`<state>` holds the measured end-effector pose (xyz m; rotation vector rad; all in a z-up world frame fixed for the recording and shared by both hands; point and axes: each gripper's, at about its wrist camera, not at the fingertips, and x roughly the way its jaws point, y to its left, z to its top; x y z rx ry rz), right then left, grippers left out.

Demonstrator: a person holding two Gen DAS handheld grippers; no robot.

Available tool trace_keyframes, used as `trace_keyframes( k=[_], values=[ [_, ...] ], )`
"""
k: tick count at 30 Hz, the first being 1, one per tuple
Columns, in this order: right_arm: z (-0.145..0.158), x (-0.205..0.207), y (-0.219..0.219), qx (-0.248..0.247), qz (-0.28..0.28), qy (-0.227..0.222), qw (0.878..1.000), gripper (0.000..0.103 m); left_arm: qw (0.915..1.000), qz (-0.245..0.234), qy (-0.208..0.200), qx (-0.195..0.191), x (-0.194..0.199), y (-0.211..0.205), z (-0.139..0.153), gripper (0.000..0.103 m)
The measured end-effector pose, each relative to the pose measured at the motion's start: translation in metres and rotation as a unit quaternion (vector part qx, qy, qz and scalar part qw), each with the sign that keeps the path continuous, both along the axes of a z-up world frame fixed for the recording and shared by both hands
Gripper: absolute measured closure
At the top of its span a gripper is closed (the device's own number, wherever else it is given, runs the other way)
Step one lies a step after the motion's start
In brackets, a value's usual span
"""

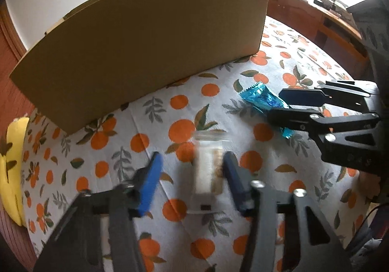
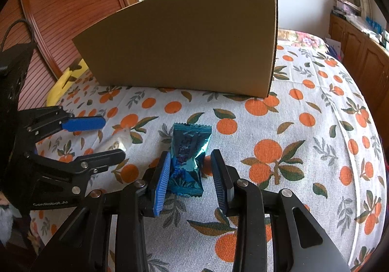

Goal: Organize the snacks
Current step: 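Close right tool on teal candy while left tool lowers around clear biscuit packet, then close left tool on the clear biscuit packet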

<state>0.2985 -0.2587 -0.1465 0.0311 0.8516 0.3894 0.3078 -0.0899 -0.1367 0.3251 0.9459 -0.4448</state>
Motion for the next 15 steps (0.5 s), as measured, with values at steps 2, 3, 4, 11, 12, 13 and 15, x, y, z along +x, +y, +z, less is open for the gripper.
trace_keyframes(
  k=[2,3,4,11,12,13,15],
  values=[
    [0.000,0.000,0.001,-0.003,0.000,-0.001,1.000,0.071,1.0000,0.001,0.000,-0.002,-0.006,0.002,0.001,0.076],
    [0.000,0.000,0.001,-0.006,0.000,-0.001,1.000,0.071,1.0000,0.000,-0.003,0.000,-0.010,0.002,0.001,0.078],
    [-0.001,0.000,0.002,-0.008,0.000,-0.002,1.000,0.071,1.0000,0.001,-0.006,0.003,-0.012,0.002,0.001,0.079],
    [-0.002,-0.001,0.009,-0.023,-0.001,-0.005,1.000,0.071,0.9992,0.025,-0.023,-0.022,-0.027,0.011,0.006,0.080],
    [-0.002,-0.001,0.011,-0.027,-0.001,-0.006,1.000,0.071,0.9990,0.027,-0.026,-0.026,-0.030,0.012,0.008,0.080],
    [-0.002,-0.001,0.012,-0.032,-0.001,-0.007,0.999,0.071,0.9988,0.027,-0.027,-0.030,-0.032,0.014,0.009,0.083],
    [-0.003,-0.001,0.016,-0.042,-0.001,-0.009,0.999,0.071,0.9984,0.026,-0.031,-0.039,-0.036,0.014,0.010,0.086]
  ],
)
